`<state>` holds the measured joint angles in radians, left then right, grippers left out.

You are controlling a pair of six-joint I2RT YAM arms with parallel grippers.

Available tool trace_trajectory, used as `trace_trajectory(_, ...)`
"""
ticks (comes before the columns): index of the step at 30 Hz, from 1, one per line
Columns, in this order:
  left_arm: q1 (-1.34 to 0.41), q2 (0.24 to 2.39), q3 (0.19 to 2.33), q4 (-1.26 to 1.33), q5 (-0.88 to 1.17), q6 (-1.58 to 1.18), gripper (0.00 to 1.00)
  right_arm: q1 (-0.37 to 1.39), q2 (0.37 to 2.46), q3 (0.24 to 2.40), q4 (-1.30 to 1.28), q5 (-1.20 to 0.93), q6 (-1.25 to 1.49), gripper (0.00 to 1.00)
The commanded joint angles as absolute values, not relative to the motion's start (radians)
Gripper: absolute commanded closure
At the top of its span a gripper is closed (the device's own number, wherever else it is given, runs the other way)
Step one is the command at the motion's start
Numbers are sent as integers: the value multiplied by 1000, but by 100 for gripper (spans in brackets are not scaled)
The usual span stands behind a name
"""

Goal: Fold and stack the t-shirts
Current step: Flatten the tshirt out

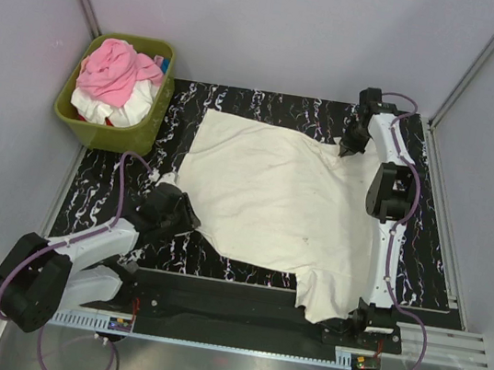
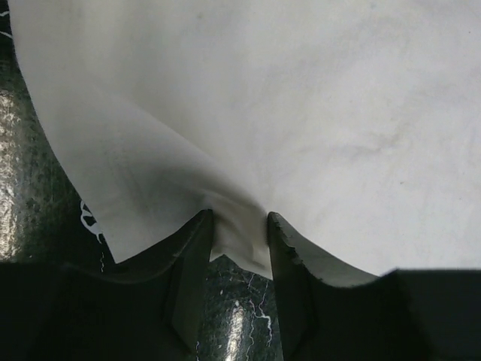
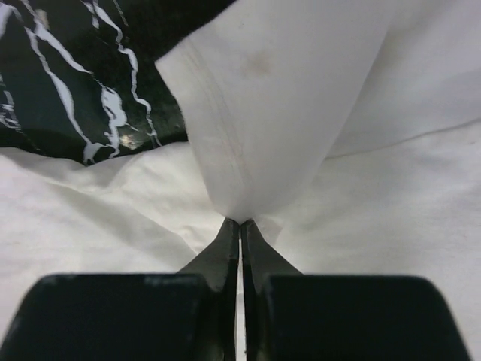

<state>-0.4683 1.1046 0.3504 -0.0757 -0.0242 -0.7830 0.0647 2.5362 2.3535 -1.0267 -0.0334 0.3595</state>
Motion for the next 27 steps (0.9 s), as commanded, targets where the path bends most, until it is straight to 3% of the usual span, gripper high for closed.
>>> trace_trajectory(1,-483,1083,314,-152,-61,-795,60,61,2520,2457,-1003,-5,389,100)
trace_trajectory(9,-502,1066,311,-155,-86,-804,65,35,2562,2562,-818,-87,526,100)
trace_trajectory(16,-517,1062,316,-160,-107,-808,67,32,2565,2485,-525,55,785,100)
trace_trajectory(24,-528,1063,319,-163,-126,-815,67,58,2661,2582,-373,92,845,97)
trace_trajectory(25,-528,1068,322,-166,-126,-815,67,58,2677,2611,-358,48,836,85)
trace_trajectory(26,-528,1069,324,-167,-127,-815,67,58,2722,2641,-360,22,833,63)
trace_trajectory(27,-528,1077,327,-169,-129,-815,67,58,2749,2681,-377,3,819,5)
